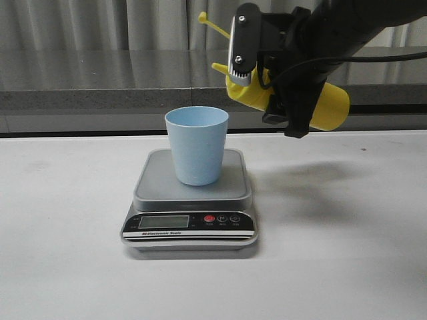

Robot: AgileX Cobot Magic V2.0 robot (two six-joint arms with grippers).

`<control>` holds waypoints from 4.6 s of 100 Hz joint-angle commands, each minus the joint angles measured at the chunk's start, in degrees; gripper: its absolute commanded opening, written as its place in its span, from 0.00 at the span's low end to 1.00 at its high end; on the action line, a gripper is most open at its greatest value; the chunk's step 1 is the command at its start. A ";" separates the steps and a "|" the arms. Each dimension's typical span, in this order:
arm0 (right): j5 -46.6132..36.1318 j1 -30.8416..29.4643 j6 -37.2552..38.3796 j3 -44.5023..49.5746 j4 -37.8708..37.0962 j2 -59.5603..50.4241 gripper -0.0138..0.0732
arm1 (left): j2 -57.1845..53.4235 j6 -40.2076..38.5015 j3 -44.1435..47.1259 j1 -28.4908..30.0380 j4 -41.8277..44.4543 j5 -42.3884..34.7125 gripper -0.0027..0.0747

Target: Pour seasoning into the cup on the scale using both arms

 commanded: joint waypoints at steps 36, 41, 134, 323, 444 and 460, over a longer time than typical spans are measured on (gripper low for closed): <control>6.64 4.20 0.56 -1.91 -22.41 -3.81 0.09 | 0.42 -0.61 -1.55 0.15 -0.08 -4.75 0.01; 8.16 4.79 0.56 -1.91 -24.85 -3.81 0.09 | 0.42 -0.61 -1.55 0.15 -0.08 -4.75 0.01; -1.31 0.14 19.09 -2.11 3.78 -10.66 0.09 | 0.42 -0.61 -1.55 0.15 -0.08 -4.75 0.01; -61.37 -14.04 14.72 20.63 48.82 3.40 0.89 | 0.42 -0.61 -1.55 0.15 -0.08 -4.75 0.01; -26.29 -18.22 14.56 43.67 55.33 -47.96 0.08 | 0.42 -0.61 -1.55 0.15 -0.08 -4.75 0.01; -25.79 -23.54 14.56 46.65 56.13 -55.55 0.08 | 0.42 -0.61 -1.55 0.15 -0.08 -4.75 0.01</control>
